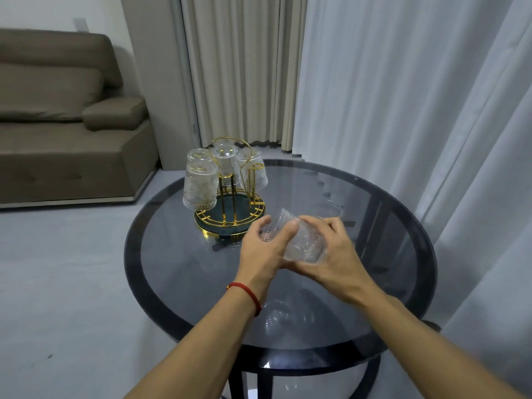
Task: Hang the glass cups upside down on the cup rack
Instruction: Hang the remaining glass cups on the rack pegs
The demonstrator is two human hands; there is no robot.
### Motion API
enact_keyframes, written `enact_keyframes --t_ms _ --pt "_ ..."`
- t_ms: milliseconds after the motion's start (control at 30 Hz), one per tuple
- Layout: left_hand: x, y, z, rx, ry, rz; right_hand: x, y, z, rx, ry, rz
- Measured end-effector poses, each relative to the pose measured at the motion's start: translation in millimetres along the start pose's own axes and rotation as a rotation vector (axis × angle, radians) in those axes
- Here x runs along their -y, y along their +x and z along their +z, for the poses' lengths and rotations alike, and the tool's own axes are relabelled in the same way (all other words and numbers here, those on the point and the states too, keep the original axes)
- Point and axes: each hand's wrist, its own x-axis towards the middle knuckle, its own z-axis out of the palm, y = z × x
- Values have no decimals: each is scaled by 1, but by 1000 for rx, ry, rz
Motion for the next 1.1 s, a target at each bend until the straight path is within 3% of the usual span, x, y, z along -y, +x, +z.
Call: enact_keyframes --t_ms 67,167,267,333,433,533,767,1100 --pt "0 5 -9 -32 -119 -57 9 2 6 61 138 89" --pt "-3 9 -22 62 -283 -82 24 5 15 99 504 258" --pt "0 17 -32 88 -277 -36 35 14 19 42 501 274" --pt "8 28 -43 -33 14 73 41 27 18 -63 394 235" --pt "36 52 -67 -164 760 352 51 58 10 -231 303 209" --pt "64 68 -80 -109 1168 309 59 95 0 -312 226 199" --pt "79 75 -75 -96 1339 269 83 168 -6 -284 9 100" --pt "77 73 -75 -91 1353 255 88 194 36 -174 -176 62"
